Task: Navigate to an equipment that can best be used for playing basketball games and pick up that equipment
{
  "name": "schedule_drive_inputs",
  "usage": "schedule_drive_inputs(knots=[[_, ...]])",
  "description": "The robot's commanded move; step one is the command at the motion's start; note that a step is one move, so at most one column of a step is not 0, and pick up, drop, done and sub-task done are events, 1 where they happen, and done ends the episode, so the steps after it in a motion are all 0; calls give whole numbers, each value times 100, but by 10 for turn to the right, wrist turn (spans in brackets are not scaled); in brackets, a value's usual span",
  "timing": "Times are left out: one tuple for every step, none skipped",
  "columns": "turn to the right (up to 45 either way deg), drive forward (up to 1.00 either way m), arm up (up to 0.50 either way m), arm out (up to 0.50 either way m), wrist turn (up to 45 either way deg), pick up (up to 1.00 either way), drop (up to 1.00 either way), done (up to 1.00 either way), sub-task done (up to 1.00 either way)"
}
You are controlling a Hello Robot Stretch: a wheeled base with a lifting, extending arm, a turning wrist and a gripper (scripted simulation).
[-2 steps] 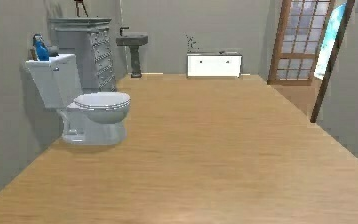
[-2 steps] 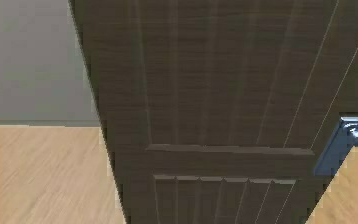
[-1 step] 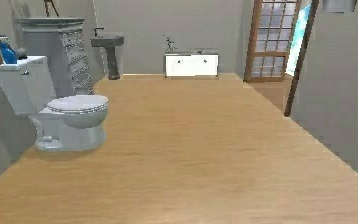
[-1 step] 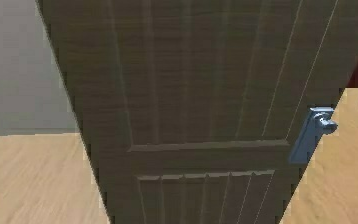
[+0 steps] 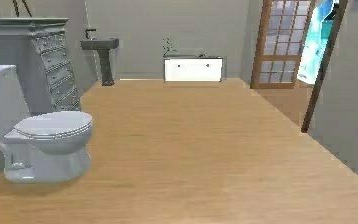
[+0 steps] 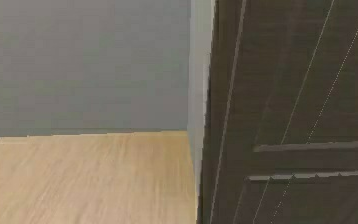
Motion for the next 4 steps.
schedule_drive_inputs(knots=[[210,0,0,0,0,0,0,0,0],[0,100,0,0,0,0,0,0,0],[30,0,0,0,0,0,0,0,0],[0,100,0,0,0,0,0,0,0]])
